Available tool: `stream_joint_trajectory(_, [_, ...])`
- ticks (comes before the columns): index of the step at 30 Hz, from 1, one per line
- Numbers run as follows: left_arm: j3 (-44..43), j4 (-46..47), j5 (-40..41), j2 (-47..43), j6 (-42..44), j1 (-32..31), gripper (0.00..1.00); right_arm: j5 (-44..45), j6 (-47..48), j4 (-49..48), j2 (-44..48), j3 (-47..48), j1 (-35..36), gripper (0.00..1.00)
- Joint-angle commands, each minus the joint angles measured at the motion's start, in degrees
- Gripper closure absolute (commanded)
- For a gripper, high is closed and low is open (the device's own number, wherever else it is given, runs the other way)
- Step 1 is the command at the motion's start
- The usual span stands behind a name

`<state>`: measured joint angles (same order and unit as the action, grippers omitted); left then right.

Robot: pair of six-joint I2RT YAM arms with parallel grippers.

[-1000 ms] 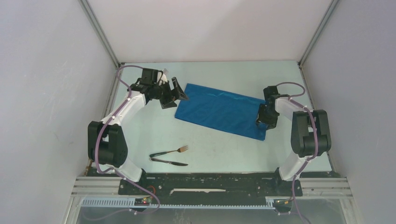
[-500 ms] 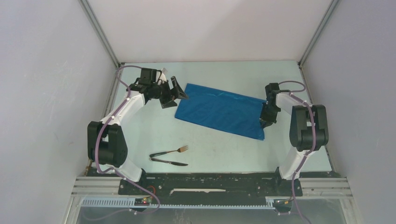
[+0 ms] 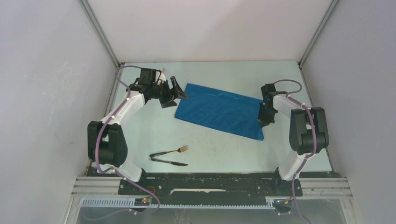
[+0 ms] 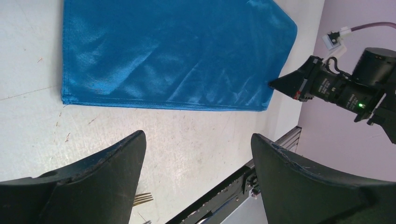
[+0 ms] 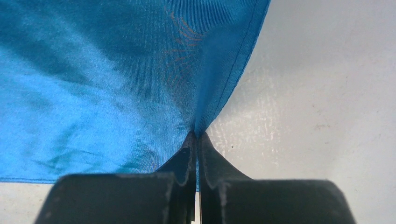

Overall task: Fold the napkin into a case and place the utensils inside
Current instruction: Fold the rectangle-folded napkin at the center of the board.

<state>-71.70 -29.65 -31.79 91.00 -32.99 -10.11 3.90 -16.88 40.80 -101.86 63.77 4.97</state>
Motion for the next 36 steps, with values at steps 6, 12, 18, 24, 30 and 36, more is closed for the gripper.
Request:
stream_joint_trajectory(6, [1.4,1.1,1.7,2.0,-0.9,0.4,0.09,-6.8,1.3,-5.1,9.0,-4.3,-6.5,1.00])
stream_joint_trajectory(12, [1.9,1.3,2.8,1.7,-1.2,0.4,0.10,-6.5,2.4,-4.7,10.3,-5.2,-11.4,1.00])
stream_joint_trajectory(18, [2.0,1.7,2.0,1.8,-1.5,0.4,0.10,-5.0,2.9,-4.8,10.3,-4.9,-15.2,1.00])
stream_joint_trajectory(24, [2.8,2.3,1.6,1.0,-2.0,0.3,0.09,-1.0,3.4,-3.8,9.1,-3.1,-17.2,1.00])
stream_joint_trajectory(30, [3.5,3.0,1.6,-0.2,-3.1,0.2,0.09,1.6,3.5,-3.3,10.0,-2.0,-18.9,1.00])
stream_joint_trajectory(36, [3.6,3.4,1.8,-3.5,-3.0,0.2,0.09,10.7,3.3,-2.5,10.5,-0.4,-13.5,1.00])
